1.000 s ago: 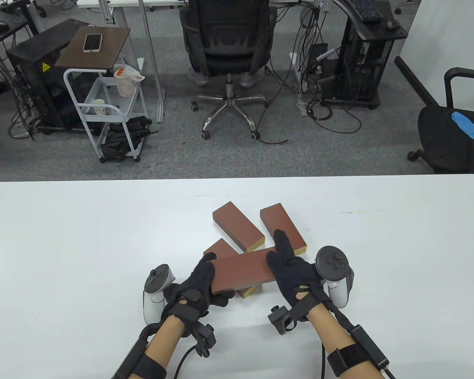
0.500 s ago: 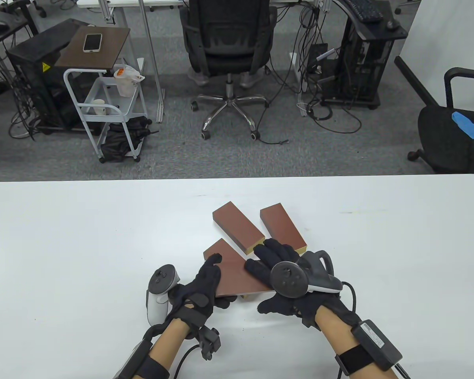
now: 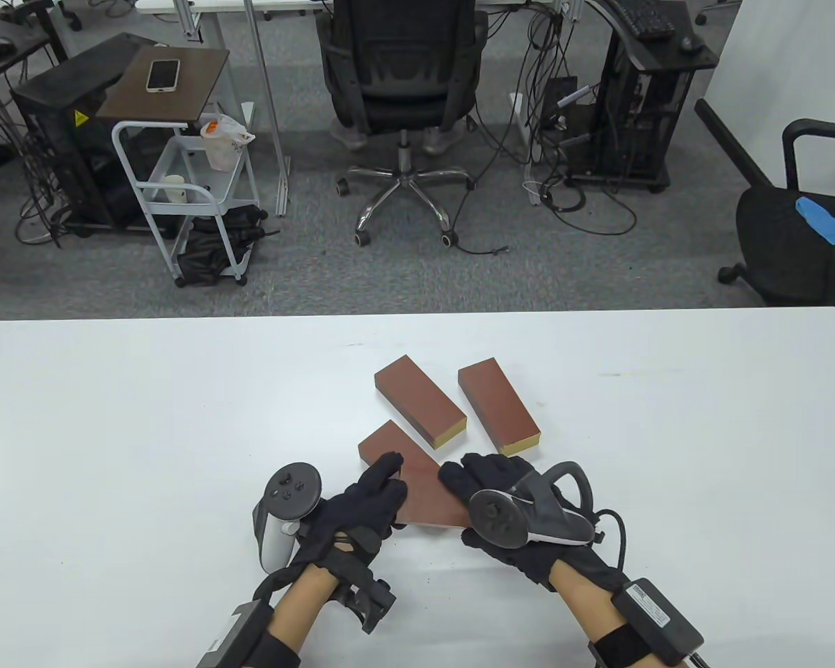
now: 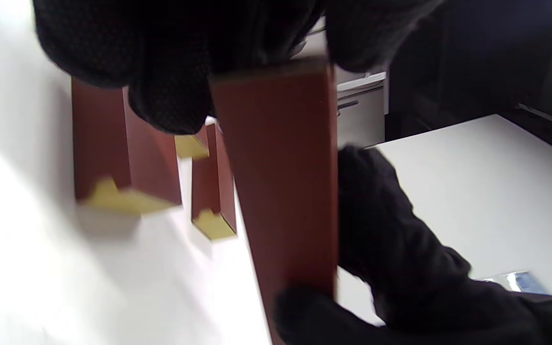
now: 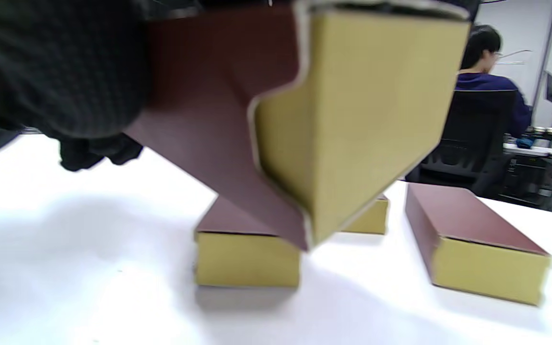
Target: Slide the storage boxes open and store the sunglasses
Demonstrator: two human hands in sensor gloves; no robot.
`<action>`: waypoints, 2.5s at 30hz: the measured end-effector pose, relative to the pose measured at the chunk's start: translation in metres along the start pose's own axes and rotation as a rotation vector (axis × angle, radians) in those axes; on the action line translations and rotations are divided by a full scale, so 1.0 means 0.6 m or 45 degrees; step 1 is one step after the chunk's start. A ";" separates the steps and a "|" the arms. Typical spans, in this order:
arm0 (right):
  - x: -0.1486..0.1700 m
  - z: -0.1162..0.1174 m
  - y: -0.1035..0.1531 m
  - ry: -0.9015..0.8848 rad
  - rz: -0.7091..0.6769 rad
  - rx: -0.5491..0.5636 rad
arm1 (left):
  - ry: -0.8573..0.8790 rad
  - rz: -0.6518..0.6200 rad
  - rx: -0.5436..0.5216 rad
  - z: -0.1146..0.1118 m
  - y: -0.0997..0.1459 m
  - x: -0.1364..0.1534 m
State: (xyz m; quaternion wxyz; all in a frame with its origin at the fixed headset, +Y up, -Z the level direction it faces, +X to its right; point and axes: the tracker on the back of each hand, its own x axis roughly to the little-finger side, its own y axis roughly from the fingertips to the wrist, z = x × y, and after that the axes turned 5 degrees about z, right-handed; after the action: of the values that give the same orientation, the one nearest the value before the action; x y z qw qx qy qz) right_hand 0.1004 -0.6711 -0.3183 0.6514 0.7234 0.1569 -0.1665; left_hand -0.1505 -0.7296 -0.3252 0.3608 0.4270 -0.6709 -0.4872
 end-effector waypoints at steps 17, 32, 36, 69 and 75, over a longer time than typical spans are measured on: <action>0.144 0.105 0.029 0.086 0.570 -0.300 | -0.395 -0.059 -0.394 0.066 0.010 -0.002; 0.152 0.135 0.029 0.057 0.635 -0.386 | -0.506 -0.076 -0.452 0.079 0.013 -0.002; 0.153 0.124 0.034 0.030 0.630 -0.362 | -0.555 -0.091 -0.462 0.076 0.016 -0.008; 0.018 -0.042 -0.031 -0.001 0.507 0.013 | -0.969 -0.097 -0.530 0.027 0.016 -0.122; 0.016 -0.050 -0.028 -0.005 0.503 0.024 | -0.970 -0.102 -0.515 0.024 0.018 -0.126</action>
State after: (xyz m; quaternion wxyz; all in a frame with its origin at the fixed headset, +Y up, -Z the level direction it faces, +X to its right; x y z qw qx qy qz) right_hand 0.1028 -0.6395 -0.3345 0.6649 0.7459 0.0089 -0.0384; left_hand -0.1373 -0.6530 -0.3238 0.1446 0.1632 -0.6301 -0.7452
